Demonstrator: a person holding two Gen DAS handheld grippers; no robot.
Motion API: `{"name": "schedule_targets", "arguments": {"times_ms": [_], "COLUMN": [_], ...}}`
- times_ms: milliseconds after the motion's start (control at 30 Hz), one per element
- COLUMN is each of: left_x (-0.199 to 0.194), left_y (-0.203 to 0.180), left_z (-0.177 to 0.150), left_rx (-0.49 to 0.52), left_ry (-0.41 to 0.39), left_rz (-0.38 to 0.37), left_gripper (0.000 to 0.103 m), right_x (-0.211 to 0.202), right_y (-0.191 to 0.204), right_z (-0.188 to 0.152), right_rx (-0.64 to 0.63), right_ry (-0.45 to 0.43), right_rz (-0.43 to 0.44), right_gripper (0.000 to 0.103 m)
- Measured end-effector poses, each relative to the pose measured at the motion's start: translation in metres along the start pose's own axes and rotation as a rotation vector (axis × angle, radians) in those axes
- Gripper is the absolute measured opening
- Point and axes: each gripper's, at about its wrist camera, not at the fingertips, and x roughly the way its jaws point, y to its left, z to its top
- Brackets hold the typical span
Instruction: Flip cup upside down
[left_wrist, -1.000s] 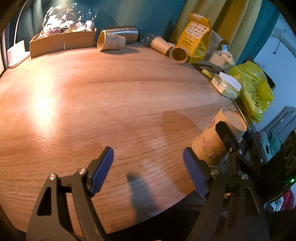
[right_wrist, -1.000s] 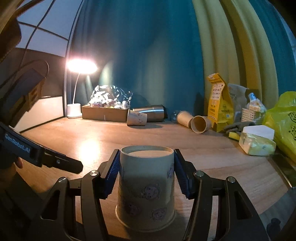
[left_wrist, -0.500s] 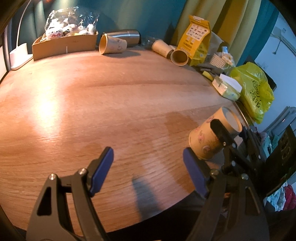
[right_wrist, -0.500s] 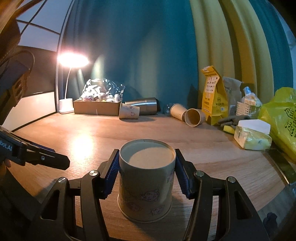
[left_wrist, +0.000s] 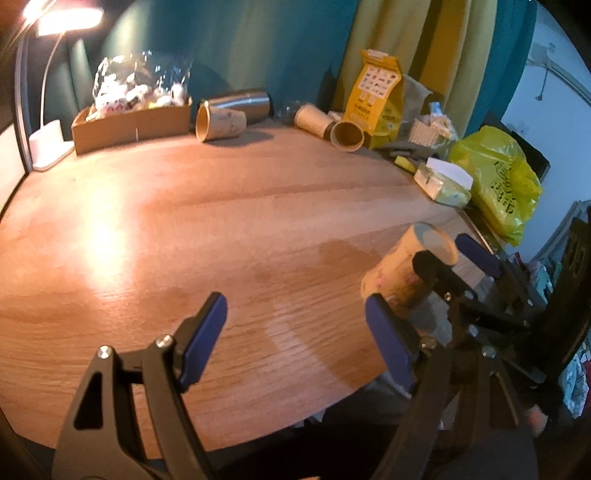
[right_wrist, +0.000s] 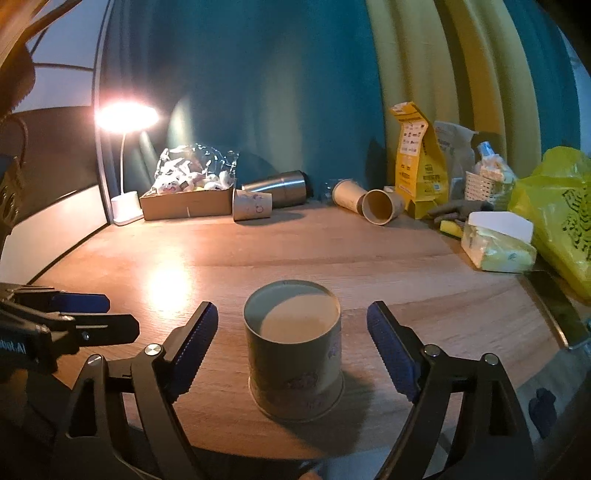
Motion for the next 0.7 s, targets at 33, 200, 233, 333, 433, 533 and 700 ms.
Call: {"name": "schedule_targets", "arguments": {"times_ms": [33,200,233,333,433,533,700], "left_x": [-0.004,-0.025,-0.031,-0.043,-0.056,-0.068,-0.088], "left_y": [-0.002,-0.015,-0.018,-0.024,-0.029,-0.033,-0.041], "left_z": [0.000,0.000,0.000,-0.001,-0.001,-0.001,-0.002], "left_rx": [0.005,0.038,0.044,0.052,0.061,0.065,0.088], "left_ry": [-0.010,-0.064,-0.075,-0.099,-0.128,-0.150,-0.194], "left_rz": [0.002,0.015,0.017,0.024,0.037,0.040,0.065], "left_gripper": [0.079,0.079,0.079,0.080,0.080,0.080,0.080], "right_x": [-0.004,-0.024,-0.029,-0.043,-0.056,-0.068,-0.084], "right_y": [0.000,0.000,0.000,0.001,0.001,0.002,0.002], "right_z": [0.002,0.013,0.015,0.020,0.025,0.029,0.035], "right_rx": [0.009,0.041,0.049,0.061,0.063,0.067,0.084], "right_ry": [0.007,0.037,0.042,0.043,0.045,0.043,0.048], "right_rz": [0.001,-0.030,-0.032,-0.036,-0.036,-0.037,-0.037], "right_gripper": [0.085,0.085,0.085,0.085,0.085,0.085,0.085]}}
